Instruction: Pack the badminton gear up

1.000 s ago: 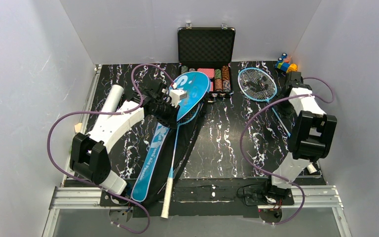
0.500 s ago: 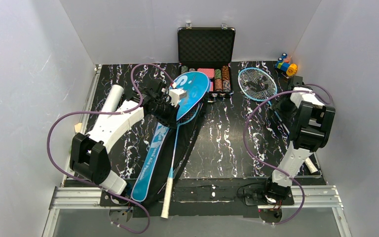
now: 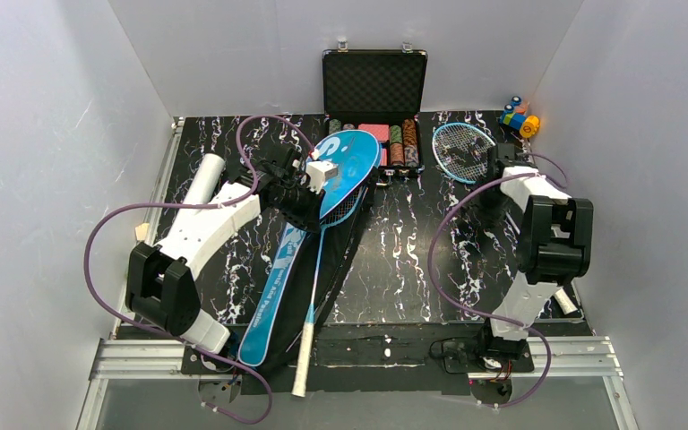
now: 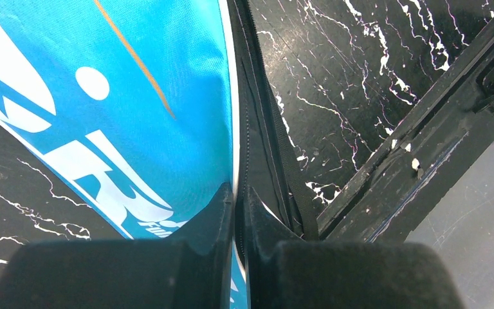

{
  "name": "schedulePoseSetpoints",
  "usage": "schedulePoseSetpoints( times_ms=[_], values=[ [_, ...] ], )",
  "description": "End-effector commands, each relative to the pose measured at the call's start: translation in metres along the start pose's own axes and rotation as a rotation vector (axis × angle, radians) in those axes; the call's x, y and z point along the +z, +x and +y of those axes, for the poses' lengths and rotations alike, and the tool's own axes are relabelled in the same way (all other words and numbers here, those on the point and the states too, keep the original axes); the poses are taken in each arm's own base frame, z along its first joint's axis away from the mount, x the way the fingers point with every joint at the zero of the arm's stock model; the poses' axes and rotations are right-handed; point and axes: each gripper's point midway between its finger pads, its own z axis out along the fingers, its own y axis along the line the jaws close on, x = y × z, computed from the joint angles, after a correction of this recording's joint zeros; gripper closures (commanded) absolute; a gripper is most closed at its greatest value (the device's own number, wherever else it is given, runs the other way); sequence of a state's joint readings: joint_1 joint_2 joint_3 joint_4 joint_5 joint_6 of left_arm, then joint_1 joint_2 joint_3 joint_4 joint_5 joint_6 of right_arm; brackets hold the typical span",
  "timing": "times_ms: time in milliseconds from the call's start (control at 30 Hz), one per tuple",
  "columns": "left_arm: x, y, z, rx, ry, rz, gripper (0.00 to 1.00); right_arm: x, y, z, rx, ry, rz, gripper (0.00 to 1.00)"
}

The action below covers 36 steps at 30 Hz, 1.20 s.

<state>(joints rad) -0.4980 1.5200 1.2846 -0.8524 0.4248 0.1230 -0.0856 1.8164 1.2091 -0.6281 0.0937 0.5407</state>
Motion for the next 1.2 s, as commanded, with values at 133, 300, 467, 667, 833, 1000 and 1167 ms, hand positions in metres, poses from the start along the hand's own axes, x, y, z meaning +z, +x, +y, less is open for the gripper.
schedulePoseSetpoints(
  times_ms=[133, 300, 467, 667, 833, 1000, 1167],
  values=[
    [-0.033, -0.025, -0.014, 0.050, 0.007, -0.114, 1.00, -0.051, -0.098, -0.008, 0.010, 0.131, -0.267, 0.35],
    [-0.031, -0.022, -0.014, 0.060, 0.015, -0.109, 1.00, -0.029, -0.118, -0.013, -0.058, 0.207, -0.264, 0.35],
    [-0.034, -0.023, -0.016, 0.075, 0.018, -0.118, 1.00, -0.007, -0.121, -0.020, -0.084, 0.237, -0.251, 0.35],
    [-0.033, -0.023, -0.016, 0.077, 0.024, -0.118, 1.00, 0.009, -0.113, -0.023, -0.099, 0.226, -0.202, 0.35],
    [-0.032, -0.023, -0.017, 0.072, 0.034, -0.116, 1.00, 0.015, -0.108, -0.018, -0.102, 0.172, -0.148, 0.36],
    [-0.034, -0.023, -0.018, 0.077, 0.031, -0.121, 1.00, 0.021, -0.100, -0.017, -0.114, 0.153, -0.116, 0.36],
    [-0.038, -0.024, -0.020, 0.080, 0.030, -0.128, 1.00, 0.020, -0.097, -0.017, -0.117, 0.137, -0.096, 0.38]
  ],
)
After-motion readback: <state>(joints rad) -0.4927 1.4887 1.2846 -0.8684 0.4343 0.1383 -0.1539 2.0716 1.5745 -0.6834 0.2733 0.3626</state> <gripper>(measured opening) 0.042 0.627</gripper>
